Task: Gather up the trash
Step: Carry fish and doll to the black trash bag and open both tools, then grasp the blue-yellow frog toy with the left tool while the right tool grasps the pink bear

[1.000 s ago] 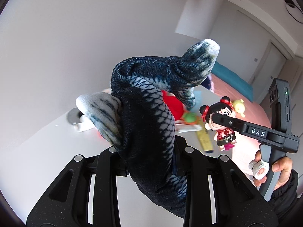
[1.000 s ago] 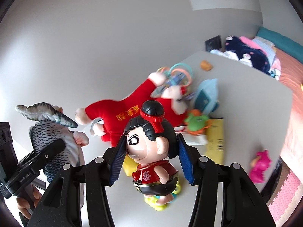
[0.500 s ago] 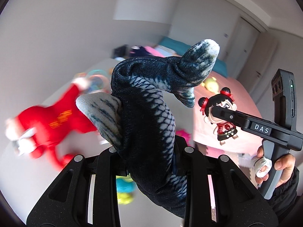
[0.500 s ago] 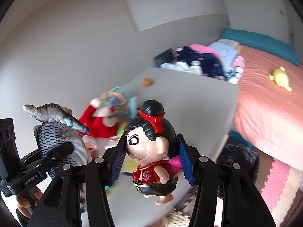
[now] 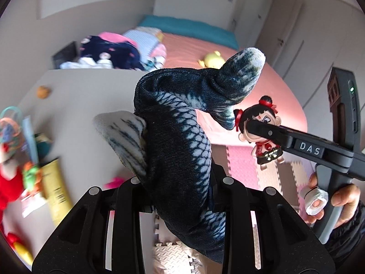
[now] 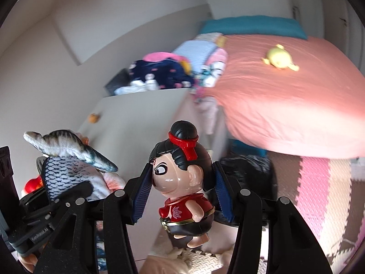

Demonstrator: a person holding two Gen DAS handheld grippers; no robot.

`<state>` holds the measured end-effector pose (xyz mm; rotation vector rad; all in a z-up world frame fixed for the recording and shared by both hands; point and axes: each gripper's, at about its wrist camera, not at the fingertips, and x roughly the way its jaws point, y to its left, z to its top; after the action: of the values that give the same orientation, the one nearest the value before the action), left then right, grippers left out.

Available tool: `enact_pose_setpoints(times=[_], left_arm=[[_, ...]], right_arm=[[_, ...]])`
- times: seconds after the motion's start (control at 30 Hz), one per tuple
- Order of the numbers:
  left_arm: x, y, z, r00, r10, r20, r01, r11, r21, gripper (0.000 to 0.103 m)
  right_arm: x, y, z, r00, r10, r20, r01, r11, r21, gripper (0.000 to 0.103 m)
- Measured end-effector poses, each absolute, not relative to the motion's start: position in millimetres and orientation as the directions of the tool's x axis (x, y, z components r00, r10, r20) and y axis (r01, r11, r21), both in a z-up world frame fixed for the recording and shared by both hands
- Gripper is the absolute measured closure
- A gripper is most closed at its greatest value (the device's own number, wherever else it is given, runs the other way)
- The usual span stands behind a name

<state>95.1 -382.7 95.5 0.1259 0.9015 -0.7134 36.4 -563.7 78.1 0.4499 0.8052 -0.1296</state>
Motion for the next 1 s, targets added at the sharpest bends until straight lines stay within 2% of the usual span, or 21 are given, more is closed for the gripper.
enact_pose_setpoints(times=[0.13, 0.23, 0.27, 0.3, 0.33, 0.37, 0.6, 1.0], left_arm=[[113.3, -436.1, 68.7, 0.349, -0.489, -0.799, 0.637, 0.749, -0.181, 0.072], [134.7, -467.4, 47.1, 0.305, -0.463, -0.832, 0.648, 0.741, -0.175, 0.063], [116.5, -469.9, 51.2, 0.297, -0.451, -0.842, 0.647, 0.743, -0.17, 0.04], [116.4, -477.7, 49.8, 0.306, -0.432, -0.848, 0.639, 0.754, -0.154, 0.014], [110.2, -482.8, 50.7, 0.334, -0.417, -0.845, 0.632, 0.765, -0.127, 0.008], [111.3, -486.6, 50.1, 0.353, -0.411, -0.84, 0.631, 0.768, -0.111, 0.007], [116.9, -482.5, 55.7, 0.399, -0.381, -0.834, 0.615, 0.786, -0.064, 0.007], [105.2, -421.4, 74.3, 0.438, -0.387, -0.812, 0.561, 0.823, -0.09, 0.007]], right_arm=[[34.5, -601.5, 54.2, 0.664, 0.036, -0.747, 0.35, 0.868, 0.353, 0.049], [39.8, -627.3, 33.8, 0.638, 0.049, -0.768, 0.378, 0.849, 0.369, 0.048], [43.9, -635.9, 25.0, 0.618, 0.047, -0.785, 0.395, 0.845, 0.362, 0.048], [45.4, -640.8, 21.4, 0.611, 0.033, -0.791, 0.411, 0.841, 0.353, 0.046], [45.8, -645.6, 18.4, 0.609, 0.012, -0.793, 0.429, 0.836, 0.342, 0.038], [44.5, -650.1, 16.8, 0.61, -0.009, -0.792, 0.442, 0.834, 0.33, 0.035], [34.2, -656.4, 19.2, 0.628, -0.043, -0.777, 0.453, 0.832, 0.32, 0.034], [35.2, -607.6, 43.2, 0.656, -0.015, -0.755, 0.376, 0.874, 0.309, 0.034]])
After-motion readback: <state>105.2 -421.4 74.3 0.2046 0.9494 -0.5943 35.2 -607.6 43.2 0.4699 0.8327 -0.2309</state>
